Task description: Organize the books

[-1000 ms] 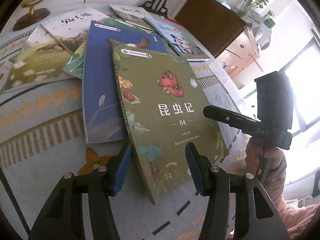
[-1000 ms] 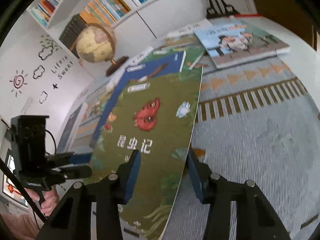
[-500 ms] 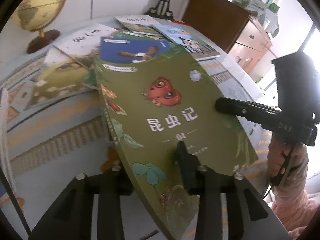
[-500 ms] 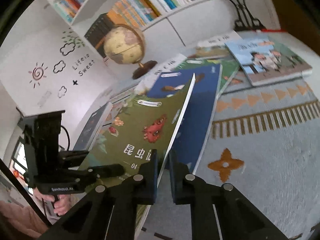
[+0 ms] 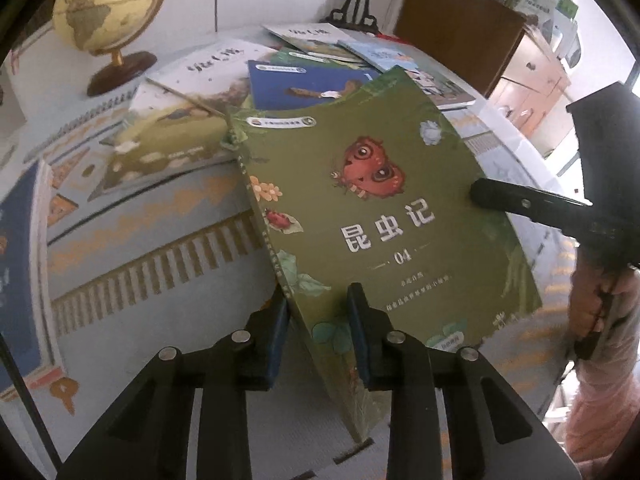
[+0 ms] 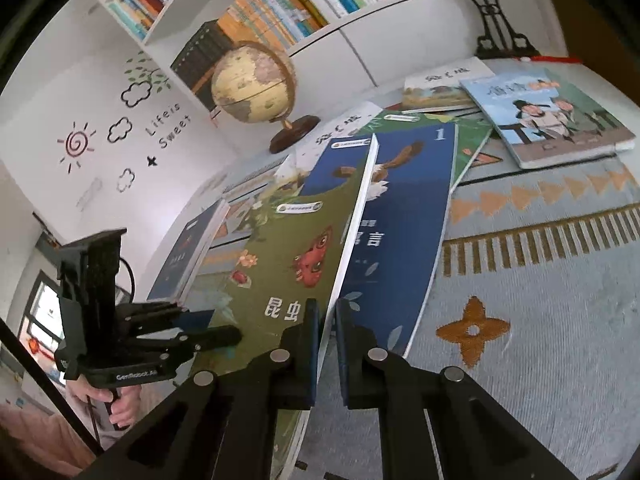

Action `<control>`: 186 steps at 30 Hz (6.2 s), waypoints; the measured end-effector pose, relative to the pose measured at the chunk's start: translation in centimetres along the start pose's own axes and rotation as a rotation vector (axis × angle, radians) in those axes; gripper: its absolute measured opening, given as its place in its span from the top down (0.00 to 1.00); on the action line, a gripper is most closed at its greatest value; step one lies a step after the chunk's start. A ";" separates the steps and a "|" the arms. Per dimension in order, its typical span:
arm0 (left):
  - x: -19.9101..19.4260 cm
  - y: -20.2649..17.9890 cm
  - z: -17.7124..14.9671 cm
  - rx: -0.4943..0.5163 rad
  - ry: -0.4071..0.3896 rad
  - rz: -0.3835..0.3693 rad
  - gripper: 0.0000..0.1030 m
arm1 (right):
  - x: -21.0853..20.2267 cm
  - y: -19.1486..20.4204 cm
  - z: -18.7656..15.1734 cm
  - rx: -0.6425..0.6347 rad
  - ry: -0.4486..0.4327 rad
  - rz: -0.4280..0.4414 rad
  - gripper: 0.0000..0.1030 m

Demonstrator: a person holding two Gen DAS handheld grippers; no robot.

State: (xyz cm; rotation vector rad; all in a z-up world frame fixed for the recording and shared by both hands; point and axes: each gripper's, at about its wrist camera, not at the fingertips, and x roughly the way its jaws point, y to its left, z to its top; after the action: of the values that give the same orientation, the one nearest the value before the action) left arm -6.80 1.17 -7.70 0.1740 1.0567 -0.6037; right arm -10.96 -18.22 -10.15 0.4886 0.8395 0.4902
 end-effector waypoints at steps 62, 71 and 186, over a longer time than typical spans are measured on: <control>-9.8 31.9 -6.5 -0.595 -0.177 0.243 0.76 | 30.8 25.1 4.7 -0.232 0.141 0.115 0.87; -9.7 32.4 -7.1 -0.622 -0.183 0.253 0.75 | 30.6 25.0 4.4 -0.217 0.126 0.117 0.82; 2.9 0.4 6.4 -0.090 -0.166 -0.013 0.82 | 5.0 -3.7 6.4 -0.066 0.020 -0.085 0.85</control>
State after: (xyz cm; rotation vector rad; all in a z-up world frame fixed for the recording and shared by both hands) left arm -0.67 -2.29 -7.08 0.0378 0.9227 -0.5707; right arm -2.24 -19.59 -11.46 0.3860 0.8566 0.4439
